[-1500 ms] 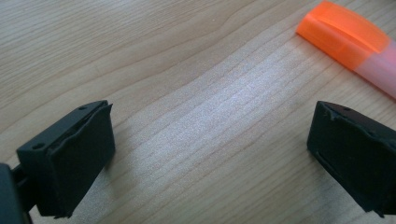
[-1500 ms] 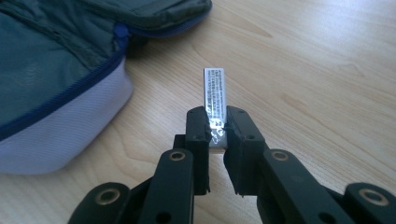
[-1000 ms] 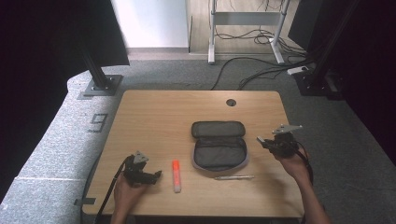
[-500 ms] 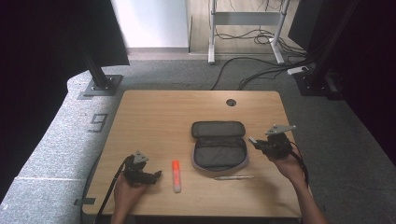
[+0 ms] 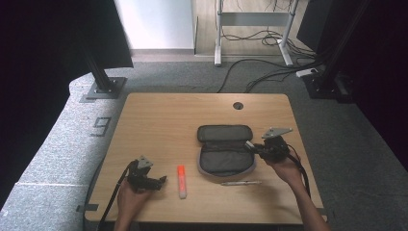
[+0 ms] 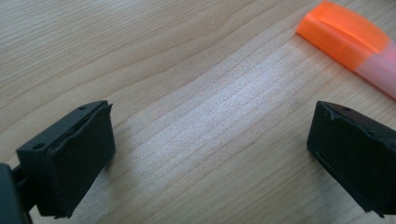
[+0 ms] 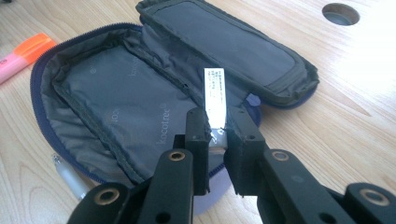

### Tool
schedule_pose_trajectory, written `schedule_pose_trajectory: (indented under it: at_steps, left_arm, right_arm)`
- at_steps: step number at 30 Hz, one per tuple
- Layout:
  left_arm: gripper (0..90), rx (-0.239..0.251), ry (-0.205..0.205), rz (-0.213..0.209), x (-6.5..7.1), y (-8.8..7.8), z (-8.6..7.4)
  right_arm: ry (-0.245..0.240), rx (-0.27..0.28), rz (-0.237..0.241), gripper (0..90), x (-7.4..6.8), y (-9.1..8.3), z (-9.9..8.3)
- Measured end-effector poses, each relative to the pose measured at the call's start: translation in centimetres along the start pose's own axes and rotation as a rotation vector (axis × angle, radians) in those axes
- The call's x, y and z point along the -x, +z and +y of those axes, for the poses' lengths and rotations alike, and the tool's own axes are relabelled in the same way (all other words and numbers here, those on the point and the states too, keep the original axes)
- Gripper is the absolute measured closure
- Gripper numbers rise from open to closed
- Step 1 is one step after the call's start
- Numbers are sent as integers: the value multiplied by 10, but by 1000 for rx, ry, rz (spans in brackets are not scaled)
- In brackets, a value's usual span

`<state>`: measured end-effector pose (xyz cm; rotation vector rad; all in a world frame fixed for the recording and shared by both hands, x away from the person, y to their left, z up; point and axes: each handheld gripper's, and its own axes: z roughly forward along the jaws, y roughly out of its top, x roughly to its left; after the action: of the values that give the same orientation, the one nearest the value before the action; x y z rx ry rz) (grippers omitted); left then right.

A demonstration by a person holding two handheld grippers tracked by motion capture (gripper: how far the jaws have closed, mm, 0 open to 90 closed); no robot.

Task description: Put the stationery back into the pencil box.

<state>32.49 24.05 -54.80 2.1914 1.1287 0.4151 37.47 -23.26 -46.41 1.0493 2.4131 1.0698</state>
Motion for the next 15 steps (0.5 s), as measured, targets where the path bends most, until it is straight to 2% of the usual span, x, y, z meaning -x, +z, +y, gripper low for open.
schedule_pose_trajectory:
  at_steps: [15]
  left_arm:
    - [8, -1, 2, -1, 0, 0, 0]
  right_arm:
    - [-22, -58, 0, 785, -7, 27, -4]
